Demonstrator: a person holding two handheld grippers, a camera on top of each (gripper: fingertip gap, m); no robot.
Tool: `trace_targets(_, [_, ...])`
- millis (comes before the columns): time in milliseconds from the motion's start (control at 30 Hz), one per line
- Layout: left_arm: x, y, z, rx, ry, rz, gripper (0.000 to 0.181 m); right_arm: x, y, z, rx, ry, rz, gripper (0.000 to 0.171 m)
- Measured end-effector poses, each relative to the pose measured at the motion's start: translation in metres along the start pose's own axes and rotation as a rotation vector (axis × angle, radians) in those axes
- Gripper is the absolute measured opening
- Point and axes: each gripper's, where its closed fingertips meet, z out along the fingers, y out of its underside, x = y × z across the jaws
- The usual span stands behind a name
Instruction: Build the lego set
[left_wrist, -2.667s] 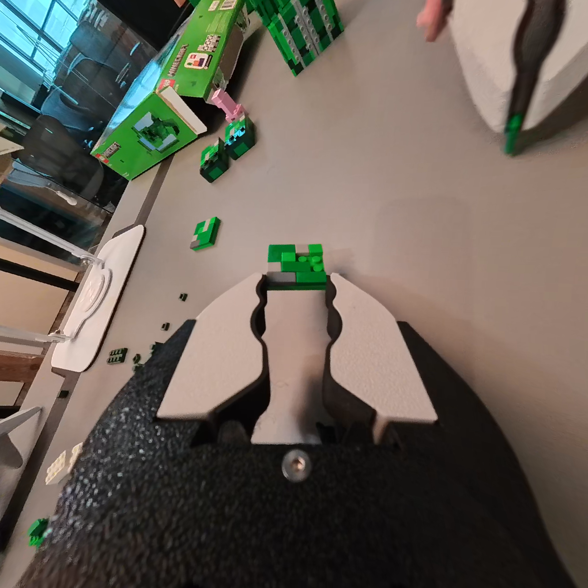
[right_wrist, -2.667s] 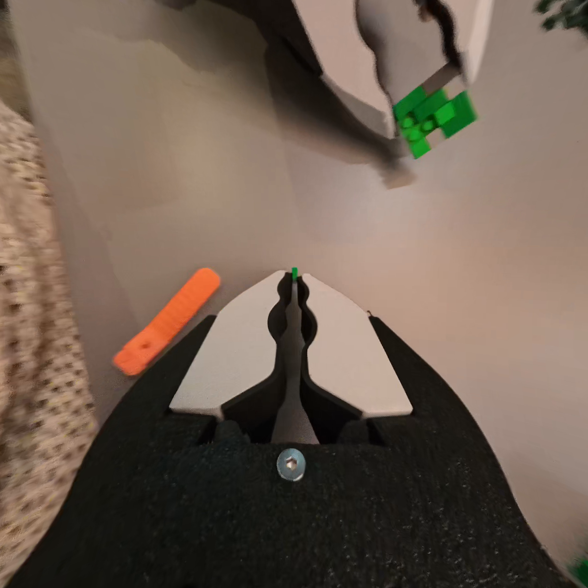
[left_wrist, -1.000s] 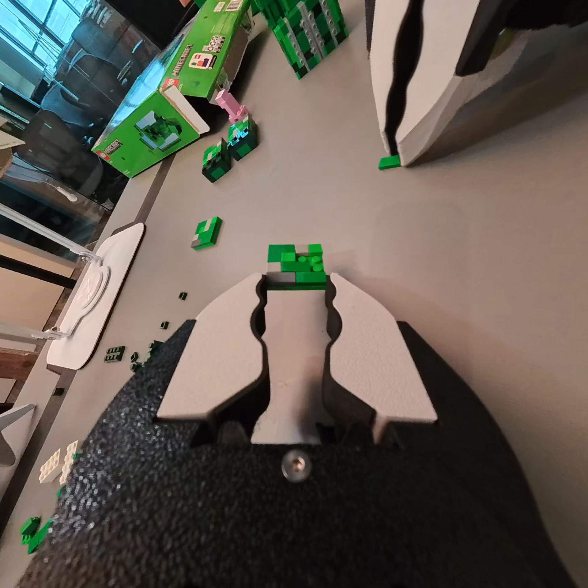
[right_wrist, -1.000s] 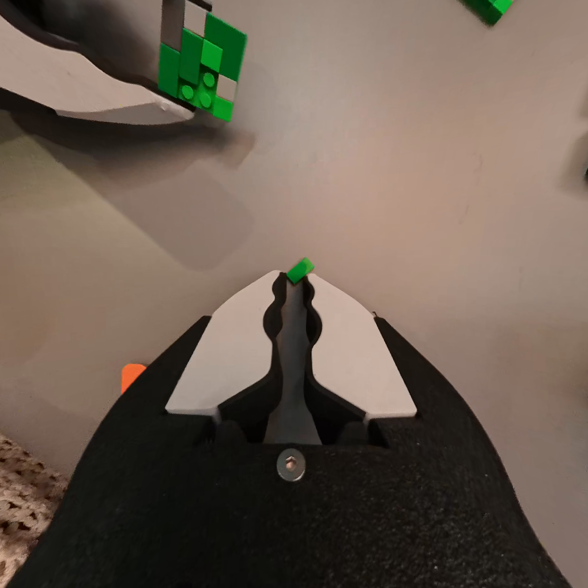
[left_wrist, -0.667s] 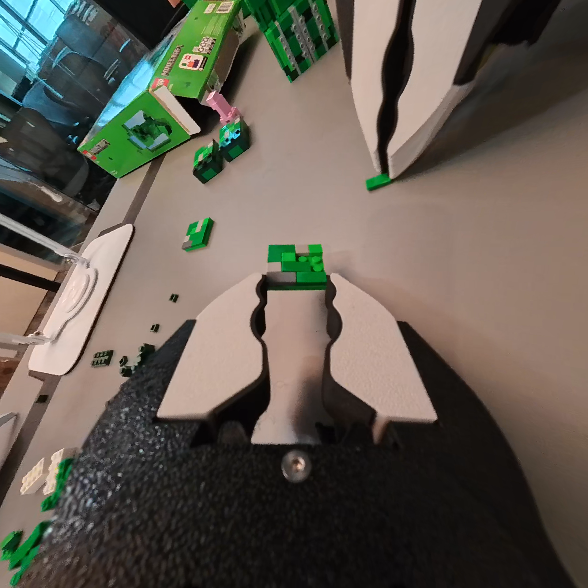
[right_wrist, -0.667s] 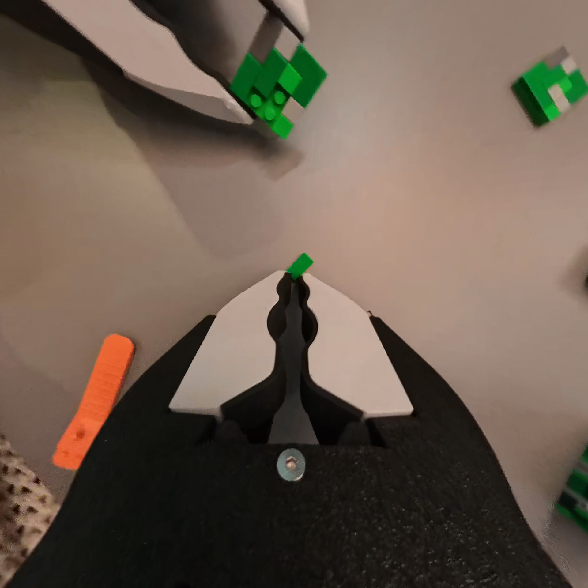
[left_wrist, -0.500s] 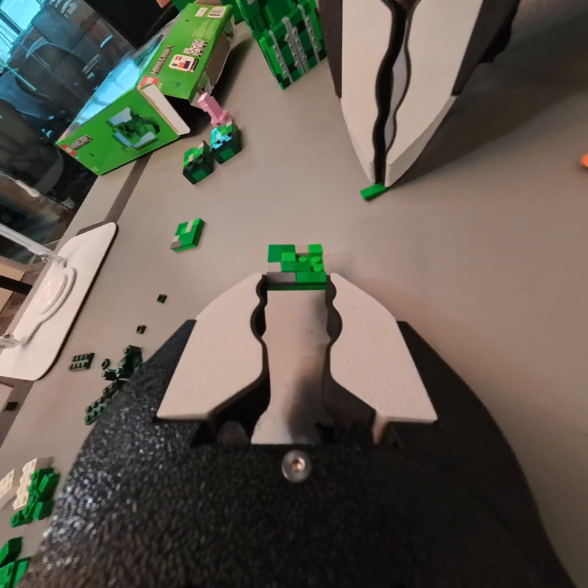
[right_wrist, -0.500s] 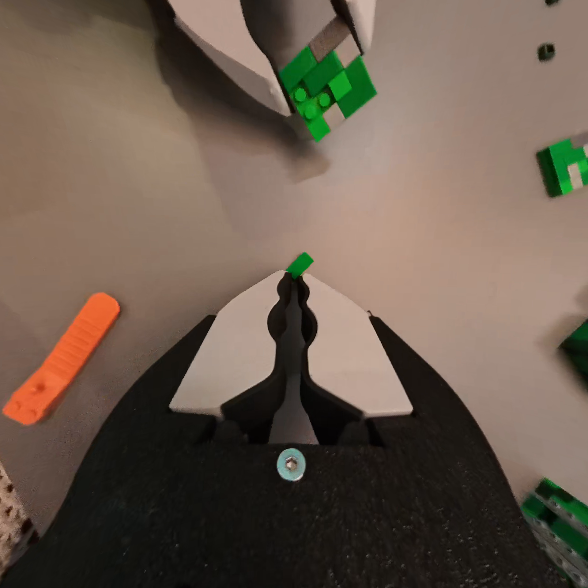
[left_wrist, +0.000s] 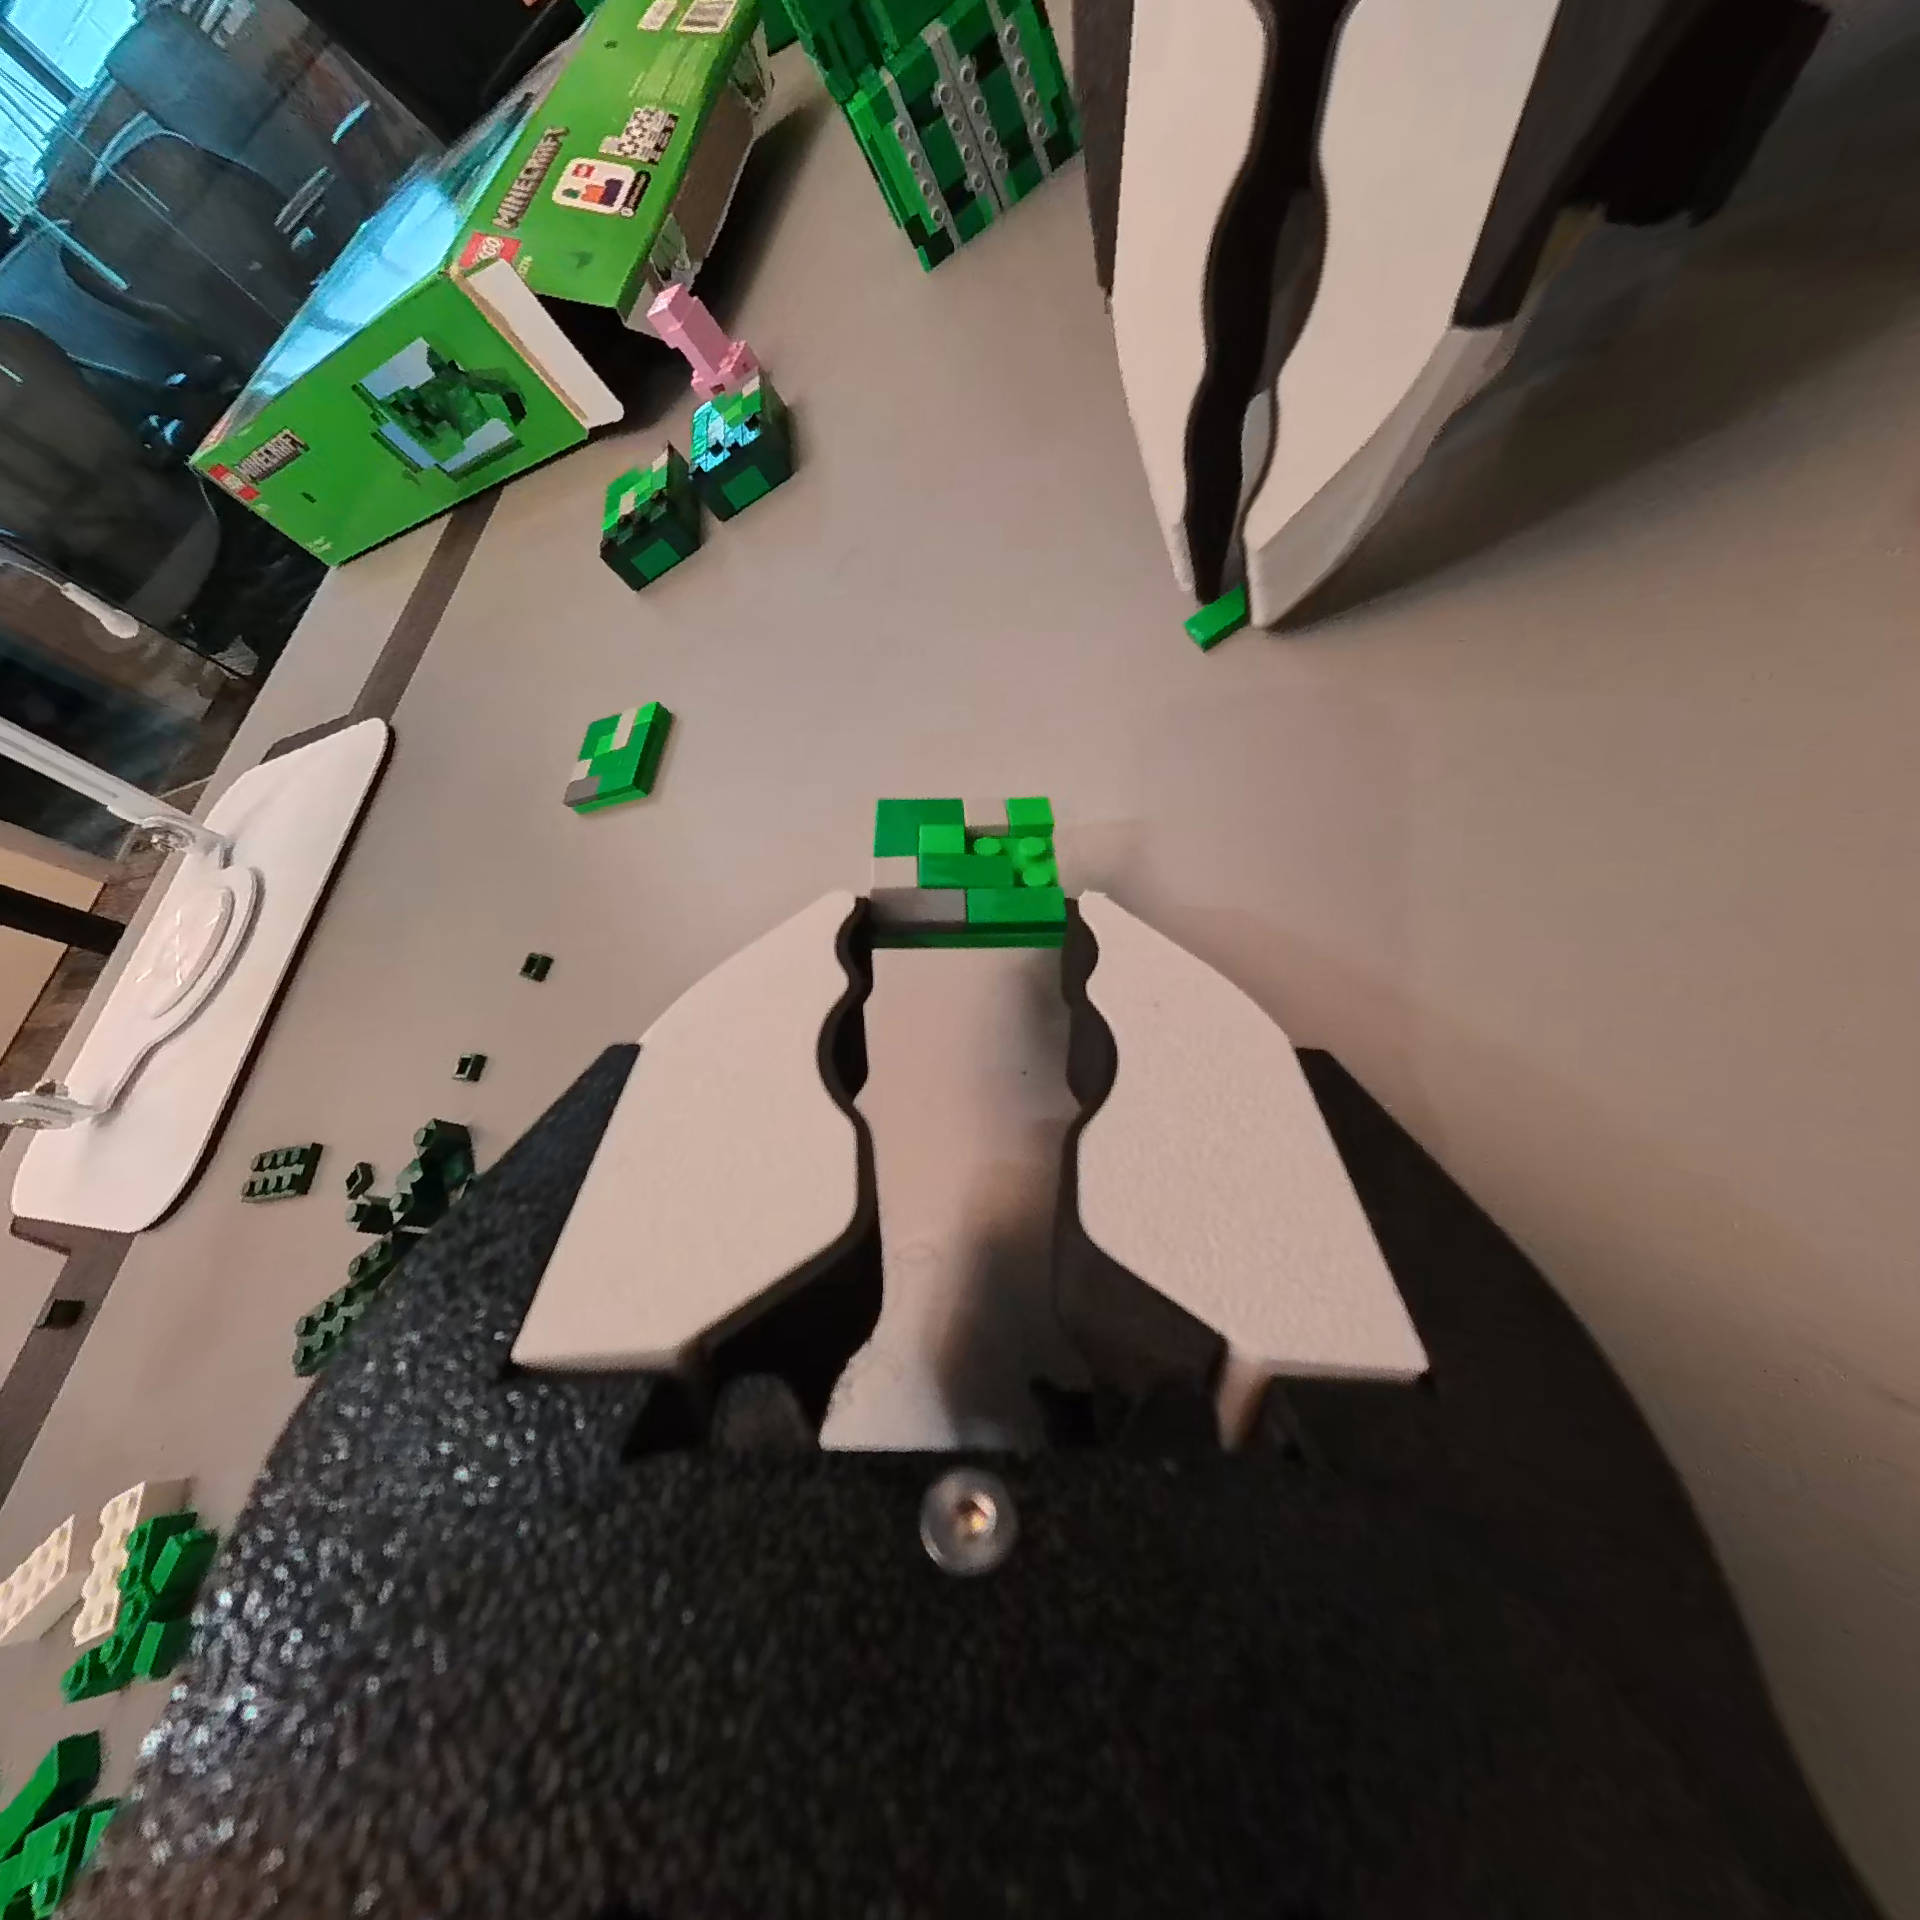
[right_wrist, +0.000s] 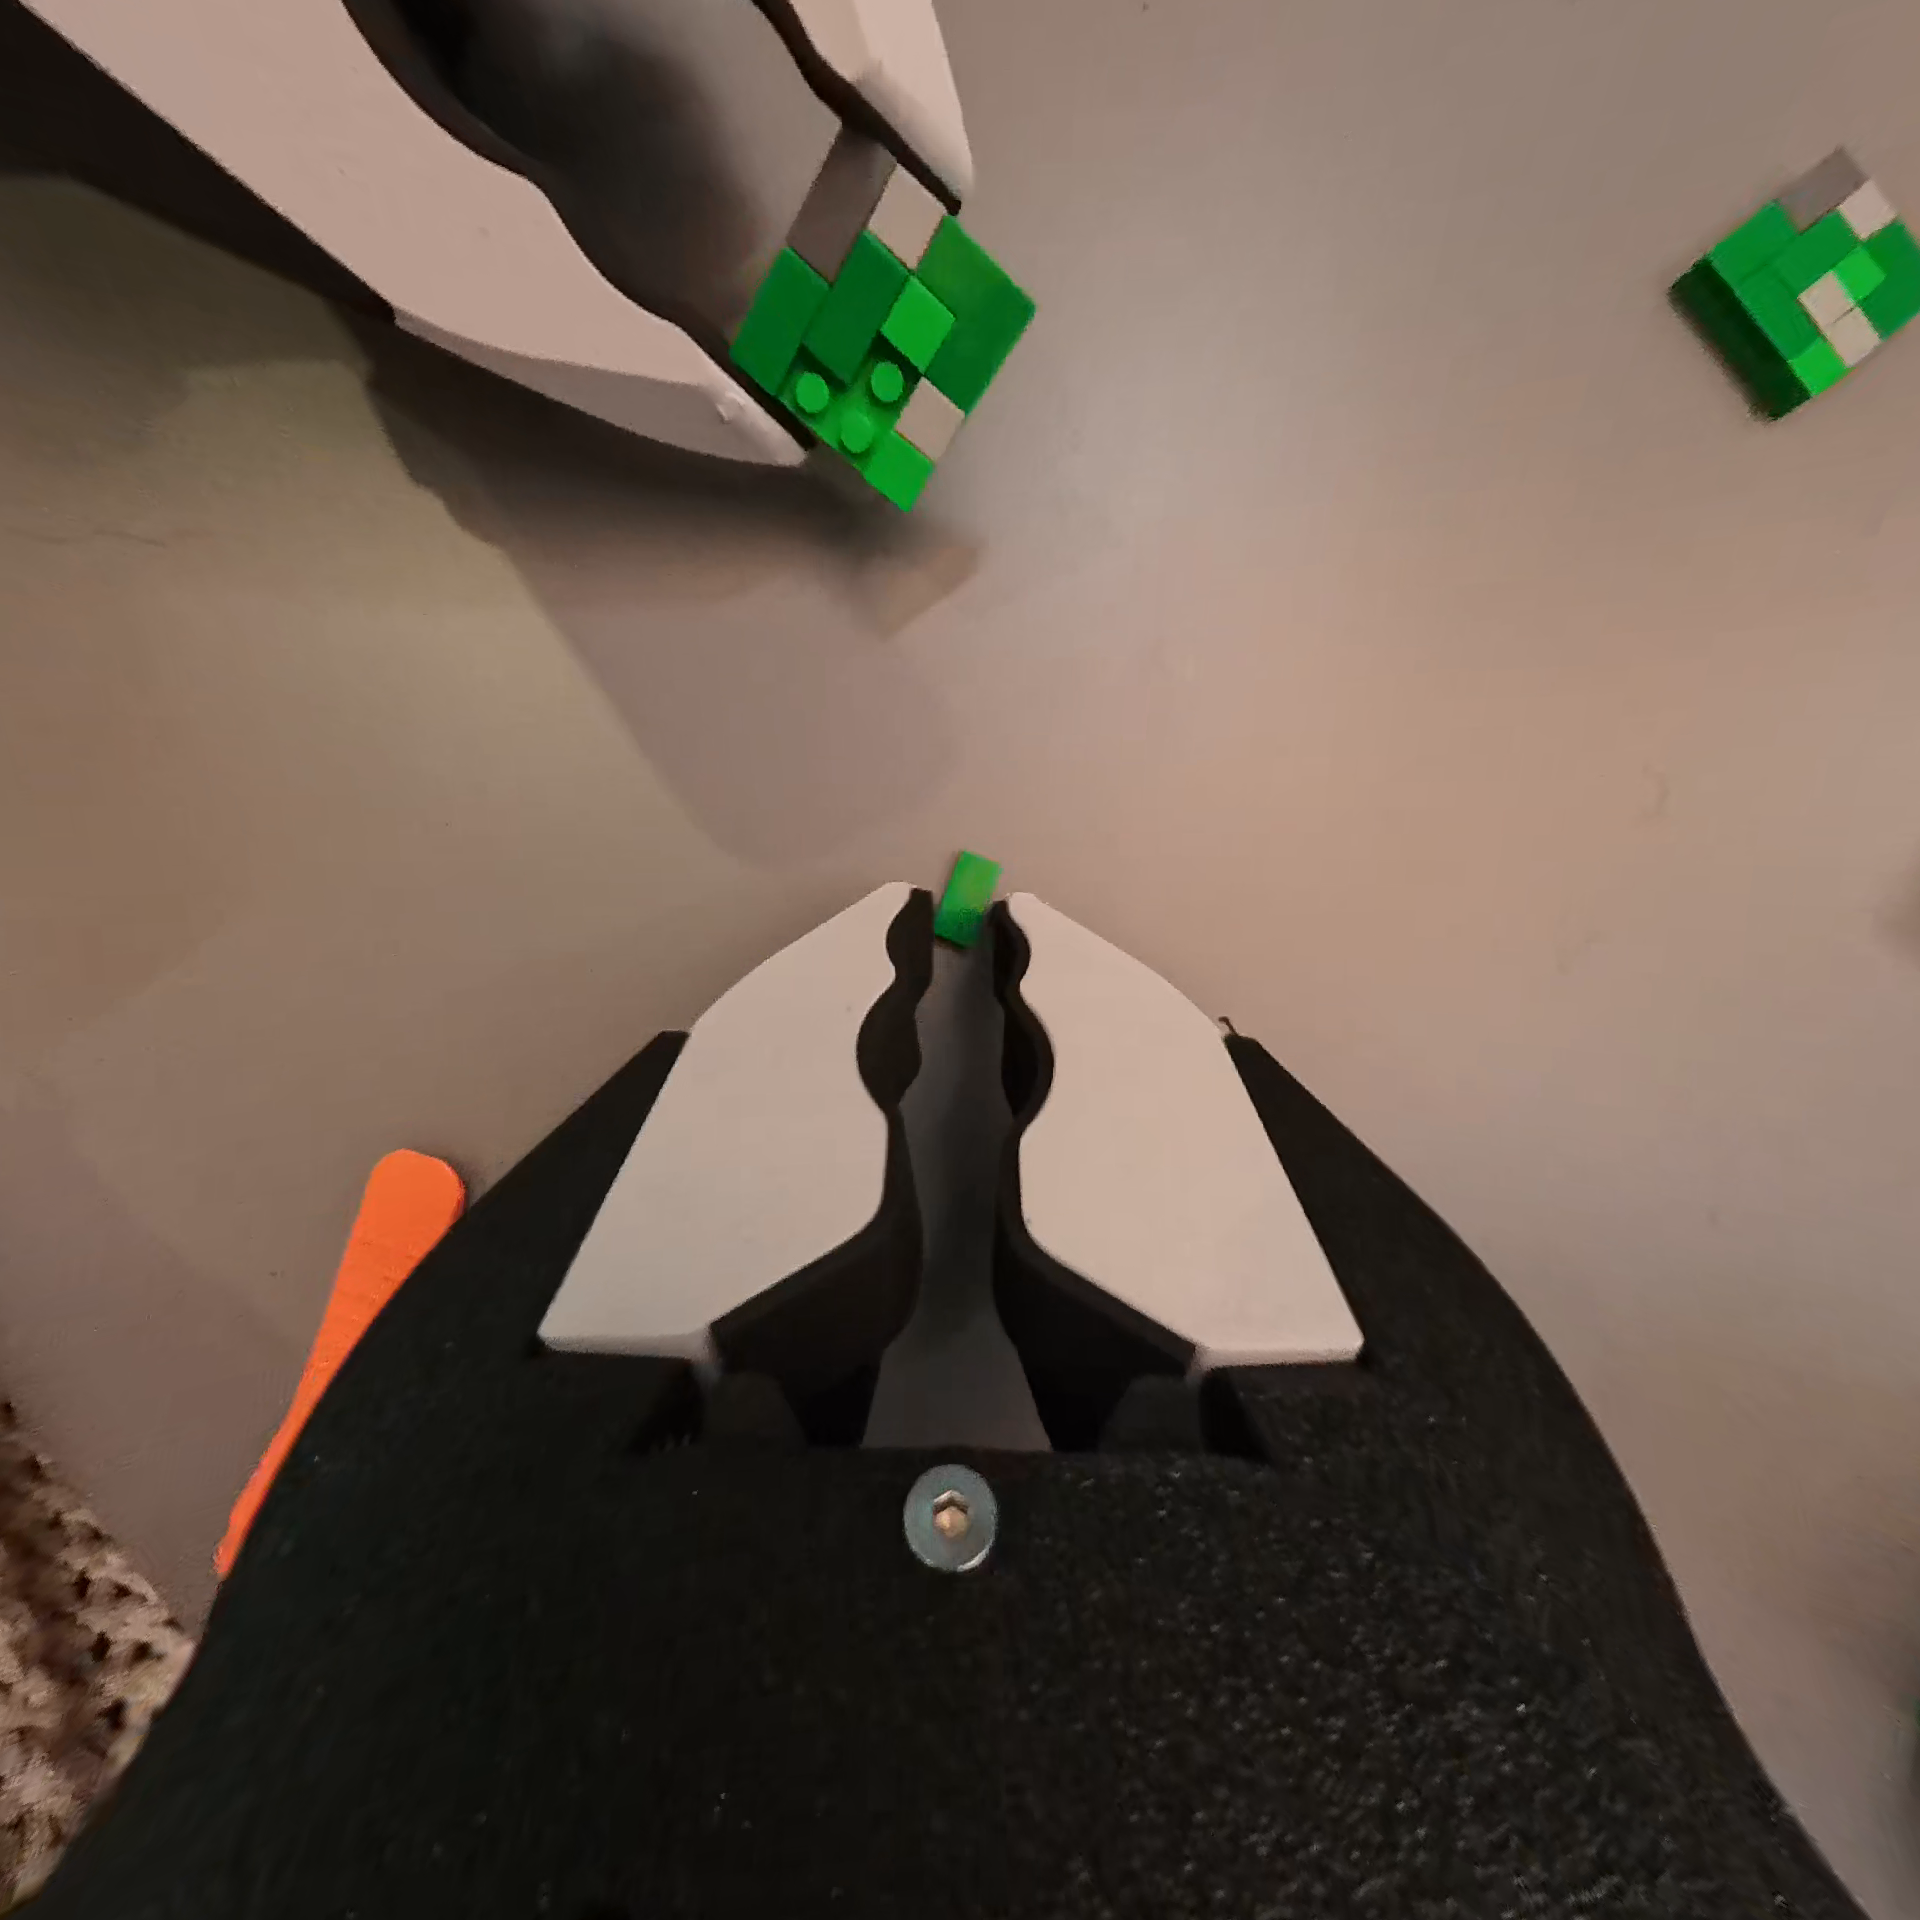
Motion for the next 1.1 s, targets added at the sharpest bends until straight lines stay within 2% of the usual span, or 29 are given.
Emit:
trace_targets(133, [0.004,-0.001,0.0,0.001,0.032,-0.014,0.035,-0.005,-0.003,-0.001,-0.012,-0.042,-0.097,0.008])
trace_targets(300, [0.028,-0.012,-0.008,0.047,0.271,-0.138,0.035,-0.027,-0.041,-0.02,0.219,-0.126,-0.367,0.007])
trace_targets(400, [0.036,-0.015,-0.015,0.063,0.382,-0.21,0.035,-0.042,-0.056,-0.026,0.284,-0.188,-0.483,0.007])
trace_targets(633, [0.033,-0.026,-0.026,0.162,0.462,-0.31,0.034,-0.055,-0.067,-0.022,0.231,-0.315,-0.567,0.007])
trace_targets(1100, [0.036,-0.03,-0.028,0.177,0.501,-0.338,0.034,-0.06,-0.069,-0.024,0.167,-0.35,-0.608,0.008])
